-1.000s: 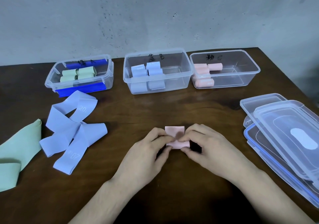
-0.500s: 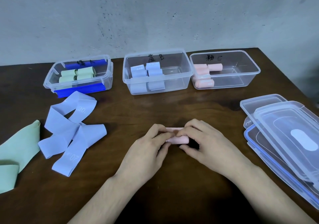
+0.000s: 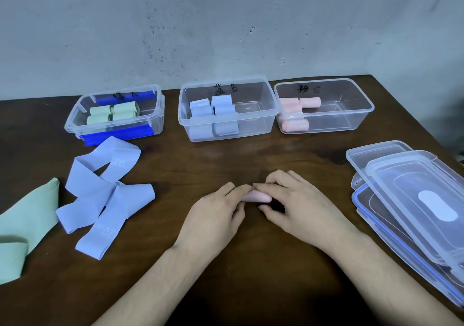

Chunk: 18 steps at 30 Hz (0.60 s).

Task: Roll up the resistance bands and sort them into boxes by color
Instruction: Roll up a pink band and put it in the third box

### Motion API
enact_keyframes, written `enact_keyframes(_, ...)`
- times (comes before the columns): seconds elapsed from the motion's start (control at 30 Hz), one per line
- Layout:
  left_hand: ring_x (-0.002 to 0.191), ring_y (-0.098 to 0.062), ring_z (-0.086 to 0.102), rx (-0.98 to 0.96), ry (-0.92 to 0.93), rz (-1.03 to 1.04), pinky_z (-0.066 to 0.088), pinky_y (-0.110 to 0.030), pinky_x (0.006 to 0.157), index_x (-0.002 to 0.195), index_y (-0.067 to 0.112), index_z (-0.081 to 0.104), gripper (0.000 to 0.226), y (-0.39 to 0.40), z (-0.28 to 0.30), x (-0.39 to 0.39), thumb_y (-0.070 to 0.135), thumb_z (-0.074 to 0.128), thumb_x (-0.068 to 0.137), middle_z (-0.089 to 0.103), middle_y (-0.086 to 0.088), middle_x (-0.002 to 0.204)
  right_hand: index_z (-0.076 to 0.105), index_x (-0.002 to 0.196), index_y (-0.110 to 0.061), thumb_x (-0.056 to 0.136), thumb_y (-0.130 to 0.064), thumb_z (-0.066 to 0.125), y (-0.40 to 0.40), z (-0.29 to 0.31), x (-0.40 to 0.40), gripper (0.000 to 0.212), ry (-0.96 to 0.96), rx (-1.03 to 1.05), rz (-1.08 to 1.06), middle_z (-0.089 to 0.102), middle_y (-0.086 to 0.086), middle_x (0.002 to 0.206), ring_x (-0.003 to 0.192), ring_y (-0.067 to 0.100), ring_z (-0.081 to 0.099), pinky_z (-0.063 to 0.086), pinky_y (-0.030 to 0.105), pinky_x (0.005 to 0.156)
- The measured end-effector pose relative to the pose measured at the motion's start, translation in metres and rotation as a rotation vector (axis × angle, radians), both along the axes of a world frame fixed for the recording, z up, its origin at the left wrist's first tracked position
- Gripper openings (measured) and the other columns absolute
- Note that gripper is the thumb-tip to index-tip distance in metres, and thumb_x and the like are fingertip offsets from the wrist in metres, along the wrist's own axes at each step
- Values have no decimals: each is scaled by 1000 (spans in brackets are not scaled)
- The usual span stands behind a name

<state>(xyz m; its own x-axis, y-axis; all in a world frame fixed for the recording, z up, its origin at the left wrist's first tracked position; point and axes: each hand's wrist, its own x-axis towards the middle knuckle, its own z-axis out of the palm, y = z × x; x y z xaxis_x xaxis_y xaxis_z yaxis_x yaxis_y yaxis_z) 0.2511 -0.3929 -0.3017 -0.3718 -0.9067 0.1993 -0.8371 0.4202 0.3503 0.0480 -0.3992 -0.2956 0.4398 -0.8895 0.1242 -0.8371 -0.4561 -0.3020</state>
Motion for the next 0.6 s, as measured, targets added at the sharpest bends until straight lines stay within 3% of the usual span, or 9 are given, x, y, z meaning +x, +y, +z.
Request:
enact_keyframes(0.13, 84, -8, 62, 9, -23, 5, 46, -13, 68, 139, 32, 52, 40, -4, 4, -2, 28, 50, 100, 61, 16, 104, 60, 131, -30, 93, -35, 63, -8, 5, 3, 39, -7, -12, 4, 60, -14, 114, 99, 6, 49, 37, 17, 91)
enact_keyframes(0.3, 109, -5, 61, 98, 79, 60, 51, -18, 92, 143, 37, 46, 43, -8, 10, -7, 29, 48, 101, 61, 17, 127, 62, 113, -32, 91, -35, 61, -12, 14, 5, 22, -52, 35, -30, 61, -18, 105, 94, 3, 47, 47, 23, 89)
enact_keyframes(0.4, 103, -2, 62, 261, 279, 142, 50, -16, 89, 139, 38, 45, 43, -9, 15, -14, 27, 54, 99, 64, 18, 119, 63, 110, -32, 88, -35, 64, -13, 19, 4, 22, -116, 53, -127, 59, -17, 103, 96, 4, 51, 46, 20, 85)
enact_keyframes(0.5, 91, -5, 67, 442, 624, 220, 57, -26, 86, 127, 40, 50, 36, -12, 24, -27, 22, 58, 97, 66, 15, 113, 62, 104, -31, 84, -36, 70, -15, 25, 1, 22, -234, 111, -262, 60, -16, 98, 90, 5, 55, 42, 15, 72)
enact_keyframes(0.6, 91, -4, 68, 529, 909, 272, 59, -27, 83, 120, 38, 57, 29, -13, 36, -46, 20, 62, 96, 66, 14, 110, 58, 94, -29, 83, -39, 73, -14, 30, -3, 21, -398, 164, -362, 62, -14, 89, 82, 5, 58, 46, 19, 66)
